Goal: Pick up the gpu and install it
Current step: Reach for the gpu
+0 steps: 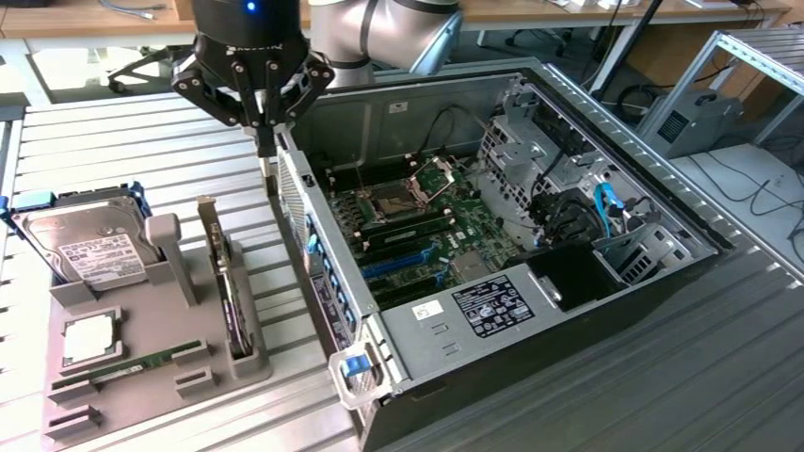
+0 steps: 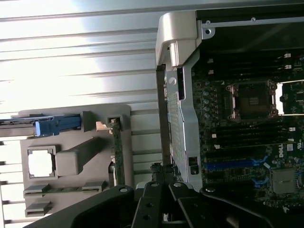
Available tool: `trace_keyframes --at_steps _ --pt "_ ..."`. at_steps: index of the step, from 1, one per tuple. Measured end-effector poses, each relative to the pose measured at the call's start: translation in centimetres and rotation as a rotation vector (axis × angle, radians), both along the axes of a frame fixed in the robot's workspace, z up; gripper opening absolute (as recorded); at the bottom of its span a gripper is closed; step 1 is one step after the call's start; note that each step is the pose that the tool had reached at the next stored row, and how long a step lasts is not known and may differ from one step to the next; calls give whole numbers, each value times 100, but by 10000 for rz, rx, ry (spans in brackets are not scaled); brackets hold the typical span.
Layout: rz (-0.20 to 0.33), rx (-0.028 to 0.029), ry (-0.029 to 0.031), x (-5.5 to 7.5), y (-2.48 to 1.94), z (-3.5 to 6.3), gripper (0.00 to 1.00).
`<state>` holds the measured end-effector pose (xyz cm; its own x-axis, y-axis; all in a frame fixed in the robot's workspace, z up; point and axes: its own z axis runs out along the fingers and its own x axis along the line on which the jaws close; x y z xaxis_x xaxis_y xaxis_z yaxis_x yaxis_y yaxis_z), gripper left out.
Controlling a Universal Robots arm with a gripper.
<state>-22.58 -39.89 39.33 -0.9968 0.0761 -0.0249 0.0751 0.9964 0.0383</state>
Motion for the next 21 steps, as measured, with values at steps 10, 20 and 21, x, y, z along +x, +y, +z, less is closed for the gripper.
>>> trace_keyframes --at_steps 10,20,21 --pt "0 0 0 -46 0 0 11" --pt "0 0 0 -92 0 0 11" --pt "0 0 0 -100 0 0 11"
